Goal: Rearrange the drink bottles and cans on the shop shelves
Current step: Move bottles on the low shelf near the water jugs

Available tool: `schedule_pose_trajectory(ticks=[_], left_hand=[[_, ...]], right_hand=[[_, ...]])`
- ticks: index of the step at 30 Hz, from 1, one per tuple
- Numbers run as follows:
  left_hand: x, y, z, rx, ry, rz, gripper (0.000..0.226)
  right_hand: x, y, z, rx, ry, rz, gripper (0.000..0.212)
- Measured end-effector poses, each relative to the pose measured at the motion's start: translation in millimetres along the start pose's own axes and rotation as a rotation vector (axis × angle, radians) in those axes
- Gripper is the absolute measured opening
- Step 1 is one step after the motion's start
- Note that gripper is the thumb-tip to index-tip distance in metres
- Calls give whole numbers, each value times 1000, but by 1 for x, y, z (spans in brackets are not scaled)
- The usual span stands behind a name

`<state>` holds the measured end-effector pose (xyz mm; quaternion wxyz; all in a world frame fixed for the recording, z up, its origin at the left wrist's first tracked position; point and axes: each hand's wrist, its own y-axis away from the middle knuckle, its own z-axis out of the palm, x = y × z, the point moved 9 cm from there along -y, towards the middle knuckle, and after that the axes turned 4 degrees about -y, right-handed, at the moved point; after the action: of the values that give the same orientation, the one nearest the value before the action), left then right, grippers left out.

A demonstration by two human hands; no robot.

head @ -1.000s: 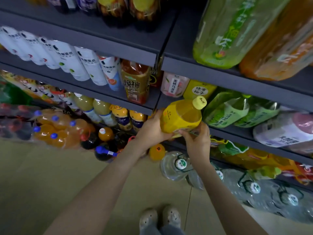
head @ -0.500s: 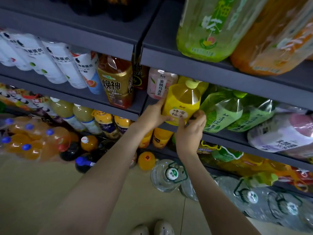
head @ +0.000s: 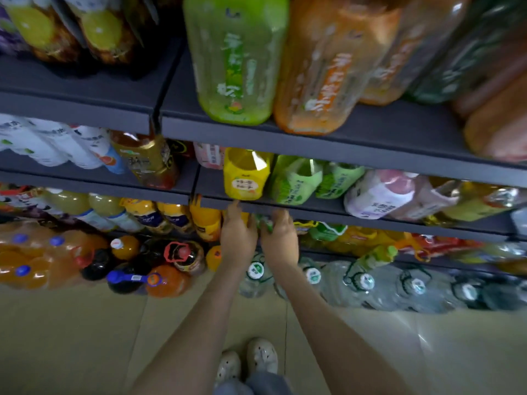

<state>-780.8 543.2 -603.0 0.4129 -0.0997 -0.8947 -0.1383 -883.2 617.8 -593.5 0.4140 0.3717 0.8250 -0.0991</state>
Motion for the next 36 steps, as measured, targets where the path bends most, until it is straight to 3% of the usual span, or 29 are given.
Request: schedule_pose_trajectory(ticks=[2,7,10,16,23,28,34,36], left_hand=[[17,28,13,-87,15,-27,35],[65,78,74,-496,-241,23,32],[89,106,116,-601,-255,3,27],[163,139,212,-444,-277,38,33],[222,162,302,-273,-227,16,41],[230,152,331,-214,-176,53,45],[223,132,352,-138,-183,113,44],[225,132,353,-109,-156,135,45]], right_hand=[[13,18,-18,-38,3,22,27],[49,40,-95,-48,-42,43,19],[86,39,-147,-14,-37,51,18],[190,18,-250,93,-49,121,19],[283,-34,-347,125,-95,145,55],[283,-88,-360,108,-251,73,87],[263,-131,-356,317,-525,74,117],[263,-136,-356,368,-520,64,115]])
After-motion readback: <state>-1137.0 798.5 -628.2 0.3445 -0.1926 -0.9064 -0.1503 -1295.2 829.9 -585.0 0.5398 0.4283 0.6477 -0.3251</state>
